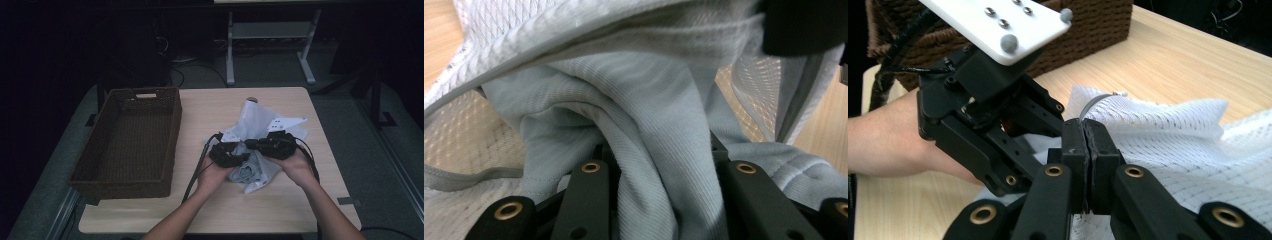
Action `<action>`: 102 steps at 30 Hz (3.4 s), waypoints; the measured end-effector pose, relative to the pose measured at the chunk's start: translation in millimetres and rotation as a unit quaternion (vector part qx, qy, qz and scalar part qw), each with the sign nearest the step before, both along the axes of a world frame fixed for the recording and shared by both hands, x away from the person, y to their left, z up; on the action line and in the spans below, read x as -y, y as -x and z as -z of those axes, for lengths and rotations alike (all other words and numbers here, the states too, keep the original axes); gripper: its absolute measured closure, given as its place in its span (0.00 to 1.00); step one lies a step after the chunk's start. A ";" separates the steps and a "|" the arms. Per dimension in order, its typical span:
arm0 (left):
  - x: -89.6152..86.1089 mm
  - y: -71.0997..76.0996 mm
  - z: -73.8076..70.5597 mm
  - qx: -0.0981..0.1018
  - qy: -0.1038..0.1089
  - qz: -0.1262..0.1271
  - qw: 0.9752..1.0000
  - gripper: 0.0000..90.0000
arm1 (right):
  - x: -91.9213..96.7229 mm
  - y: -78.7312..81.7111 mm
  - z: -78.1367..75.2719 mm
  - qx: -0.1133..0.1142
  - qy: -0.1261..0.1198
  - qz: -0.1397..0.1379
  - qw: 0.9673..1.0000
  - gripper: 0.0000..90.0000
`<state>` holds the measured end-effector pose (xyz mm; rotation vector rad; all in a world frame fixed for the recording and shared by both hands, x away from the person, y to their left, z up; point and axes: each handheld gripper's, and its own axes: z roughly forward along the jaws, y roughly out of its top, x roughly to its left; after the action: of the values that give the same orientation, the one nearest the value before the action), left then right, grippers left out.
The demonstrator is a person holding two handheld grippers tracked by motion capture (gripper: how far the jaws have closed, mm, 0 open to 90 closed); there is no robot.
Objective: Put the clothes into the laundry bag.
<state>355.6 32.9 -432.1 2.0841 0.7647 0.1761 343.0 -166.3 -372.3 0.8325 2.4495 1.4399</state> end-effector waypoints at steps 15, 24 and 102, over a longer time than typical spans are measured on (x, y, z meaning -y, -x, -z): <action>-12.0 0.0 -3.6 -0.015 0.011 0.019 1.000 0.33 | 14.2 -2.3 10.0 -0.007 0.017 0.013 1.000 0.98; -39.8 4.8 -20.1 -0.002 -0.015 0.013 1.000 0.22 | 17.4 -3.0 13.0 -0.008 0.022 0.015 1.000 0.97; -54.7 -5.8 -8.7 -0.048 -0.019 0.021 0.998 0.39 | 22.1 2.5 3.5 0.026 0.029 0.009 0.999 0.97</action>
<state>361.4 87.7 -423.5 2.1548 0.7788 0.0684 340.5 -188.4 -375.8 0.7930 2.4260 1.3600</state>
